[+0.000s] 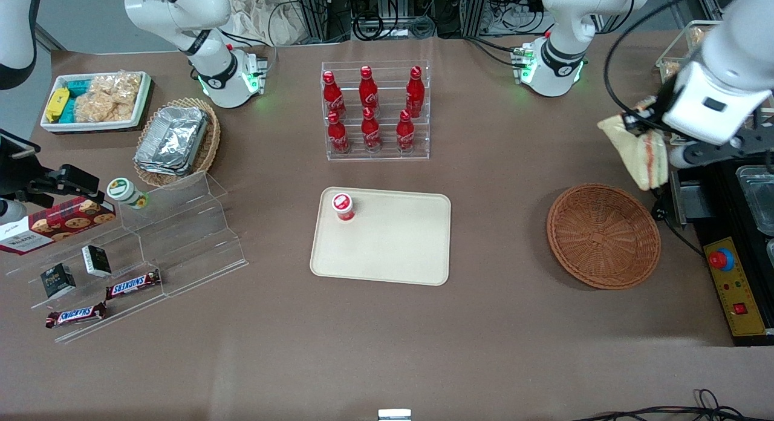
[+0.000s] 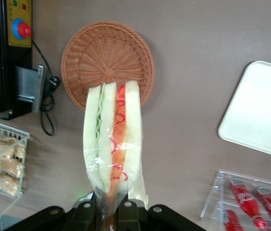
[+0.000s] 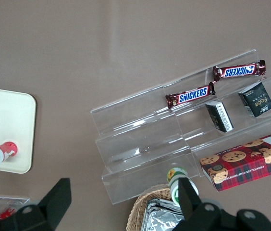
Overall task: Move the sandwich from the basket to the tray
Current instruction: 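Lift the sandwich out of the basket with the left gripper, then carry the sandwich over the cream tray with the left gripper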
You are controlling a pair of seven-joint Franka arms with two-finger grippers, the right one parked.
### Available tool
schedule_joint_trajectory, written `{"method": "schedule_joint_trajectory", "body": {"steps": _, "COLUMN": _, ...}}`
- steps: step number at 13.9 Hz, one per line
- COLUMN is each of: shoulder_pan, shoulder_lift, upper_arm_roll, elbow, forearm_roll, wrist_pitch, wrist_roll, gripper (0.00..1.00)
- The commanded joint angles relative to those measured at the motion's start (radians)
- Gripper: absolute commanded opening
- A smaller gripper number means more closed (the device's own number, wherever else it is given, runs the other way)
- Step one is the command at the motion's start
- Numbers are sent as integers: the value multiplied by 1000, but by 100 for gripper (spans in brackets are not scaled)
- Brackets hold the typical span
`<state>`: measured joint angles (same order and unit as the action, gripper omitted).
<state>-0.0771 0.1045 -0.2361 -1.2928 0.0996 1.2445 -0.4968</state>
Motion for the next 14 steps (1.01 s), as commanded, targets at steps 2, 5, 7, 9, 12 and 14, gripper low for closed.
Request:
{"method": "schedule_joint_trajectory", "body": {"steps": 2, "shoulder_pan": -1, "shoulder_lift": 18, "upper_arm_roll": -165, "elbow": 58, "forearm_roll": 0, "wrist_pitch": -27, "wrist_roll": -237, "gripper": 10}}
{"method": "schedule_joint_trajectory", "body": {"steps": 5, "shoulder_pan": -6, "shoulder_lift": 59, "upper_arm_roll": -274, "elbow": 73, "forearm_roll": -3, "wrist_pitch": -2, "wrist_roll": -373, "gripper": 10}}
{"method": "schedule_joint_trajectory", "body": {"steps": 7, "shoulder_pan": -7, "shoulder_lift": 105, "upper_arm_roll": -336, "elbow": 67, "forearm_roll": 0, "wrist_pitch": 67, "wrist_roll": -461, "gripper": 10}}
{"method": "schedule_joint_trajectory", "body": {"steps": 9, "shoulder_pan": -10, "shoulder_lift": 164, "upper_arm_roll": -376, "elbow": 66, "forearm_roll": 0, "wrist_pitch": 99, "wrist_roll": -516, "gripper": 10}}
{"method": "schedule_joint_trajectory", "body": {"steps": 12, "shoulder_pan": -62, "shoulder_lift": 236, "upper_arm_roll": -378, "elbow": 38, "forearm_roll": 18, "wrist_pitch": 176, "wrist_roll": -563, "gripper": 11}}
{"method": "schedule_joint_trajectory", "body": {"steps": 14, "shoulder_pan": -79, "shoulder_lift": 259, "upper_arm_roll": -378, "elbow": -17, "forearm_roll": 40, "wrist_pitch": 284, "wrist_roll": -606, "gripper": 11}}
